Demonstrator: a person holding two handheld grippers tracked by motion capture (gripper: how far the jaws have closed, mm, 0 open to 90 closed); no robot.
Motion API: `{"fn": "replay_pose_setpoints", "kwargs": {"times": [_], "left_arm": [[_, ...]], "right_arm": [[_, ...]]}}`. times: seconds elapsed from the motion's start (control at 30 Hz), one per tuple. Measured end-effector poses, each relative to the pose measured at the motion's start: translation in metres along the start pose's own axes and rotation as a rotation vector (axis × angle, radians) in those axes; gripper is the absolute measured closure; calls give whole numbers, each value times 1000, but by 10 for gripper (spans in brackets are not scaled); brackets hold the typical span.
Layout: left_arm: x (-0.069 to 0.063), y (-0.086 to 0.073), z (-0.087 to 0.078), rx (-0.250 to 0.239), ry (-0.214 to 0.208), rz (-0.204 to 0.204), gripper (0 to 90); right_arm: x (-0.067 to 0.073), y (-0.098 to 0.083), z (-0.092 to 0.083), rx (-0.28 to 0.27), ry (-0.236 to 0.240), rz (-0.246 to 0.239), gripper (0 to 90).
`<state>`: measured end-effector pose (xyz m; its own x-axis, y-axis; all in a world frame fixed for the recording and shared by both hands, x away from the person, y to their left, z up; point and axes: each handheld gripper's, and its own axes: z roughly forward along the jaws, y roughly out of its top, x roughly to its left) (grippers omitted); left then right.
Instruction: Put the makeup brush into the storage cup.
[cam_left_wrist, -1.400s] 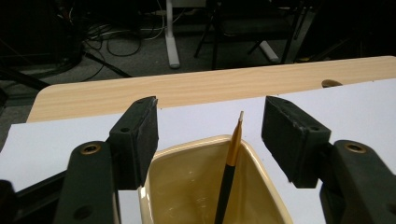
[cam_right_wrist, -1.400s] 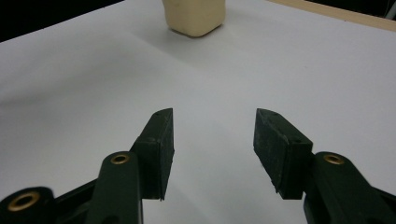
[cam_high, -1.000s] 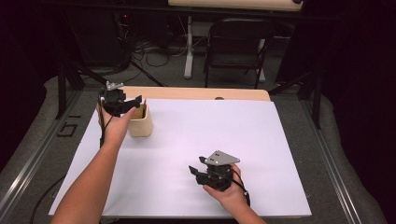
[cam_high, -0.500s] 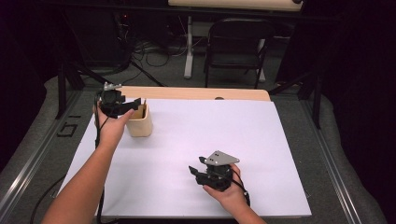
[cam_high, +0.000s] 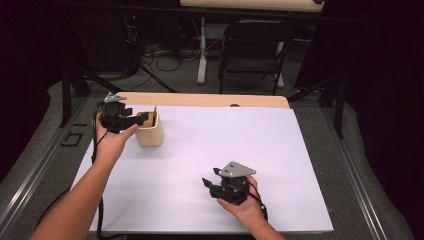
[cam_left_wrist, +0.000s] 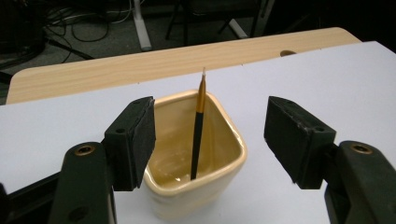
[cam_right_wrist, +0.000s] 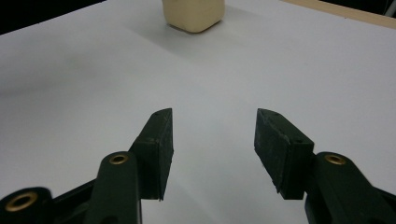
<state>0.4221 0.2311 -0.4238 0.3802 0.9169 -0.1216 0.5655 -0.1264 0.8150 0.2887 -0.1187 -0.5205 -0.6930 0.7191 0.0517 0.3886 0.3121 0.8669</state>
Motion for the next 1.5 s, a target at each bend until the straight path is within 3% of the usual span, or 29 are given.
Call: {"fn": "replay_pose_setpoints", "kwargs": {"times": [0.73, 1.17, 1.33, 1.5], "left_arm": [[-17, -25, -29, 17, -82, 82, 342], [-21, -48, -41, 13, -121, 88, 342], [-22, -60, -46, 10, -124, 110, 343], [-22, -72, -50, 6, -144, 102, 343]], "right_arm": [[-3, -1, -1, -2, -5, 13, 470], [-5, -1, -2, 3, -12, 16, 470], [-5, -1, -2, 7, -9, 23, 465], [-4, -1, -2, 24, -12, 18, 454]]}}
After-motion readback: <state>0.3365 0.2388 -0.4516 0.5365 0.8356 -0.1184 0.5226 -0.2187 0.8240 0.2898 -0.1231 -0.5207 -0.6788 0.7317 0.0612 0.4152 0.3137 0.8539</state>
